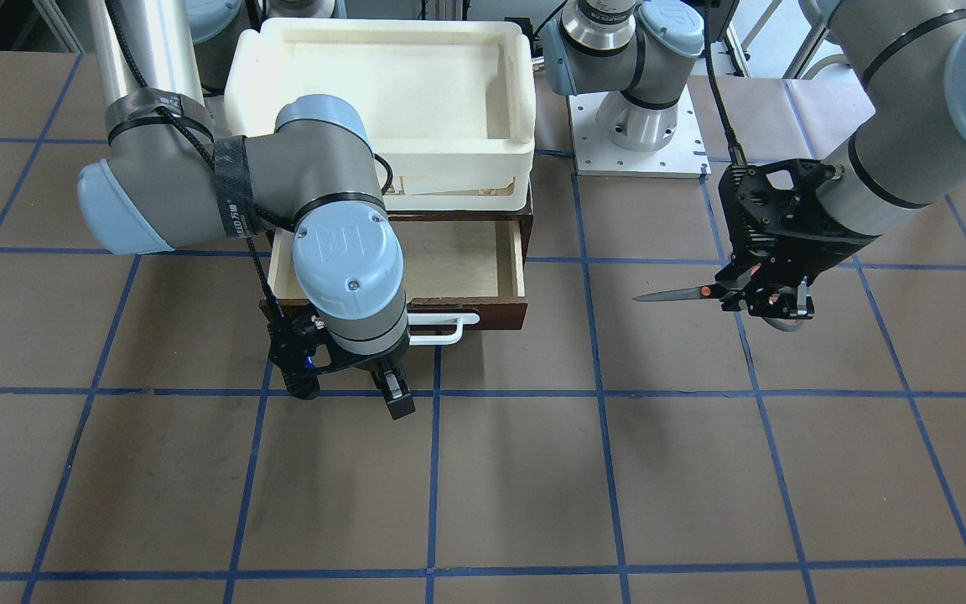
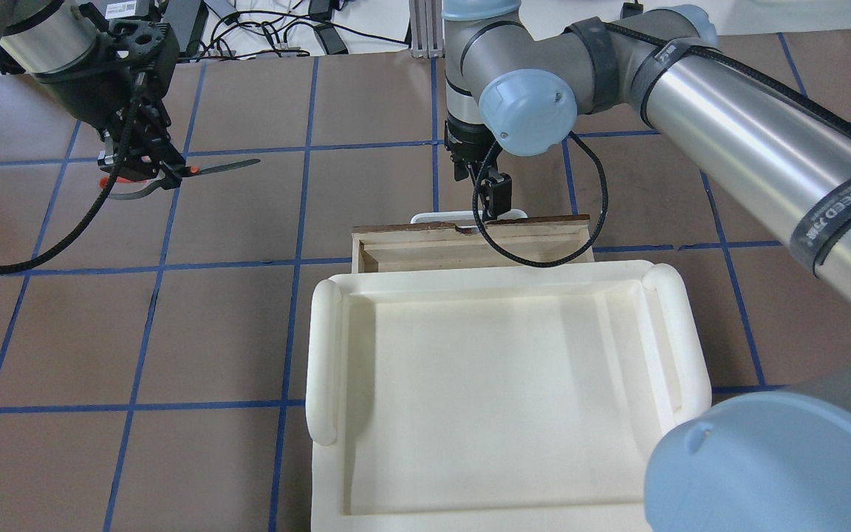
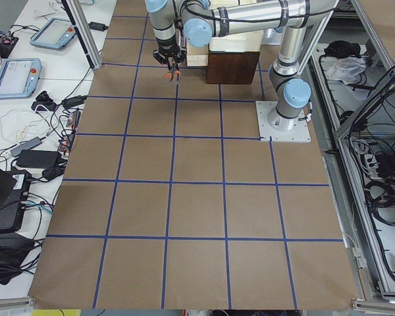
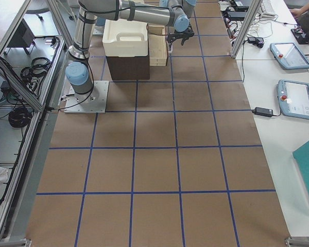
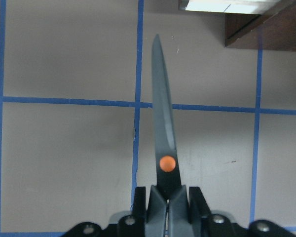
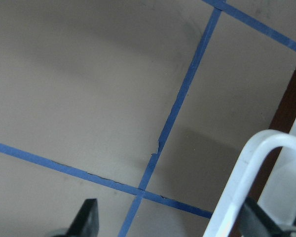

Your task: Place scissors in drawer with both arms

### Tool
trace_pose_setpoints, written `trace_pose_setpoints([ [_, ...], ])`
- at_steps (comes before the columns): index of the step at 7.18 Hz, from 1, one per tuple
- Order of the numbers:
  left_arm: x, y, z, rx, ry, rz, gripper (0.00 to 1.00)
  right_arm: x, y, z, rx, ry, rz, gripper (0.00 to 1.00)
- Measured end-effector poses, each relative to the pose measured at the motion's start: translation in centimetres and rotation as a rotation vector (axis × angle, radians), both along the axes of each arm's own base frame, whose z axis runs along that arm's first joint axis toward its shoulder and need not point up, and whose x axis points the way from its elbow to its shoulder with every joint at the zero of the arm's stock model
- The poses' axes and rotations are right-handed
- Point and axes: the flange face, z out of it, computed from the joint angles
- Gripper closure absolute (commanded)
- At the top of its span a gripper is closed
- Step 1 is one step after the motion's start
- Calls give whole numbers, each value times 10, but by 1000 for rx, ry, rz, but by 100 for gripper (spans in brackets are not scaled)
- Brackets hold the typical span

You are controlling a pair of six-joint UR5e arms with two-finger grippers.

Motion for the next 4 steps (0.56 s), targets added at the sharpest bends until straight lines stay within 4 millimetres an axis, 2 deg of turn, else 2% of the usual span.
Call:
trace_pose_setpoints([
  [4, -9, 3, -8, 15, -2, -7, 100, -1, -8, -2, -7, -5, 27, 0],
])
